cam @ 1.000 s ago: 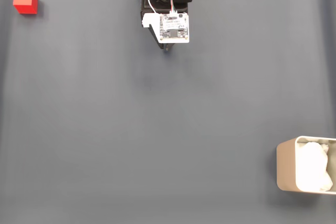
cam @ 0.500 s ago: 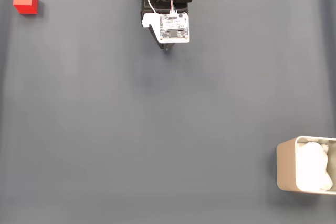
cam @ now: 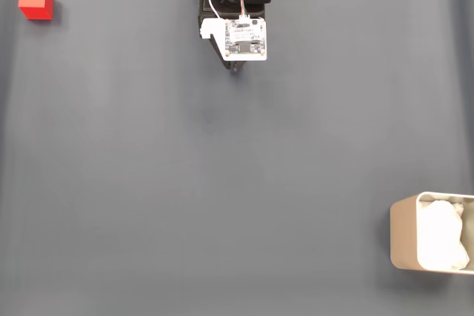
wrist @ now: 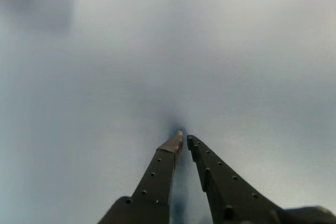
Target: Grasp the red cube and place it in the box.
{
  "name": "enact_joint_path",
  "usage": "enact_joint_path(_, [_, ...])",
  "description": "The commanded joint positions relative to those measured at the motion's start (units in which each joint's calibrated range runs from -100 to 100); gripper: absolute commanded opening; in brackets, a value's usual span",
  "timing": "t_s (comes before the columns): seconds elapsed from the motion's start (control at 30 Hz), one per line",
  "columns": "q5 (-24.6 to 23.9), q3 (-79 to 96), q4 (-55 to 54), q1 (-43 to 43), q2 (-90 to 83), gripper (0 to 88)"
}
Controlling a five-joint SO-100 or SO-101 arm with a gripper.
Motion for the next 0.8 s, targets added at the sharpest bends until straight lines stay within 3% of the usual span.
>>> enact_joint_path(0.0, [0.2, 0.5, 0.3, 0.7, 0.9, 0.0])
enact_joint_path(0.43, [0.7, 0.5, 0.5, 0.7, -1.1, 0.0])
enact_joint_path(0.63, [0.9, -4.6, -19.7, 2.1, 0.2, 0.0])
enact_joint_path(0.77, [0.8, -21.4, -26.2, 0.1, 8.5, 0.0])
